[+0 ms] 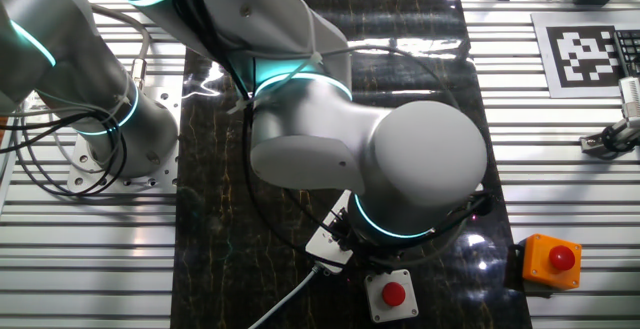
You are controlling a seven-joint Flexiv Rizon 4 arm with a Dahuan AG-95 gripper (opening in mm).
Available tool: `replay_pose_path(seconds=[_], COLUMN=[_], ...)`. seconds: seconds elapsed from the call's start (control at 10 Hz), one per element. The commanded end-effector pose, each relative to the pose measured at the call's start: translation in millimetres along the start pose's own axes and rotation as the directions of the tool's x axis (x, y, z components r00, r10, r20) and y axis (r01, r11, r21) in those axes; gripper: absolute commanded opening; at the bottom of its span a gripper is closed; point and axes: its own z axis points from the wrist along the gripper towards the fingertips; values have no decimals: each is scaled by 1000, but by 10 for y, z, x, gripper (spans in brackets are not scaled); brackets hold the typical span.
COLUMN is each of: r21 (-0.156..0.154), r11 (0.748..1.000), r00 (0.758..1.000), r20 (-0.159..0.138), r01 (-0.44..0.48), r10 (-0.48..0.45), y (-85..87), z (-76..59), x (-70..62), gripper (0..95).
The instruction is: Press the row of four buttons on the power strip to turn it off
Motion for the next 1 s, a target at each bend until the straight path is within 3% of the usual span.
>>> replay_pose_path(seconds=[0.1,1.0], r21=[2,5], r11=[1000,1000], r00=[1000,1000], r20=[4,8], r01=[-4,-30], r10=[4,30], y=[20,-47], z=[-96,-102], x=[-15,-339], gripper=[380,380])
